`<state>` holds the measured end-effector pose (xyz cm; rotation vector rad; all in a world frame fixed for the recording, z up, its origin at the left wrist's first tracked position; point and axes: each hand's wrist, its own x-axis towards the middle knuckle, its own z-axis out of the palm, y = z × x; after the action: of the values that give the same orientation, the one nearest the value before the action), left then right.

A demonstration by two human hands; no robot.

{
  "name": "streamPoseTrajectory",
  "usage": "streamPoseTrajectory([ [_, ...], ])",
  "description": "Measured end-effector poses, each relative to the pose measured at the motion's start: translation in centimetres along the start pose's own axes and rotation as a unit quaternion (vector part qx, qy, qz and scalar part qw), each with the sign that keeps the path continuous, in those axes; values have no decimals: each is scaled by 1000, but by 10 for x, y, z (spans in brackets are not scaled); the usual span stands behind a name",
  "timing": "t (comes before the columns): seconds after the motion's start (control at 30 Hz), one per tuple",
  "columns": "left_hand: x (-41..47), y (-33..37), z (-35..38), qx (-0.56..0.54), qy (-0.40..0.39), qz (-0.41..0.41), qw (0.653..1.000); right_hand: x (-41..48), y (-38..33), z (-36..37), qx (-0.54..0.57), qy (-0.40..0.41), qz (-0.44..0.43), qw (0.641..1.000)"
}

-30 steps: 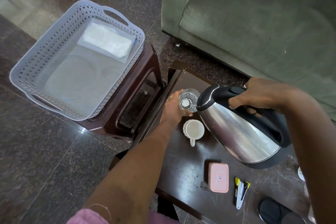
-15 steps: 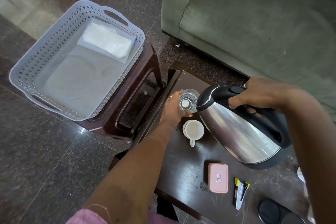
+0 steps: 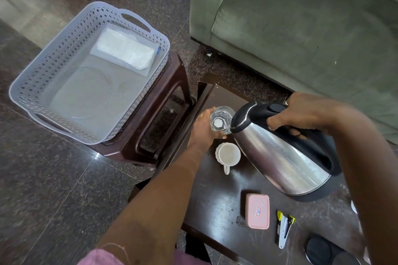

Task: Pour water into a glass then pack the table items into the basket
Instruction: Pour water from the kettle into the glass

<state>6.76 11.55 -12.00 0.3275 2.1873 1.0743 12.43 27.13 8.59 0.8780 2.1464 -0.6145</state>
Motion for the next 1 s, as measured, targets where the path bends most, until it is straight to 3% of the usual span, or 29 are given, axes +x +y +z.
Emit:
streamPoseTrajectory([
  [0.33,2,-2,0,4,-4,0,1000,2,4,2,13,9,0,1000],
  [0.77,-6,-6,10,16,-34,8,999,-4,40,15,145,30,-20,989],
  [1.0,-13,-8,0,31,-9,31,999,-22,63,1,228,51,-24,972],
])
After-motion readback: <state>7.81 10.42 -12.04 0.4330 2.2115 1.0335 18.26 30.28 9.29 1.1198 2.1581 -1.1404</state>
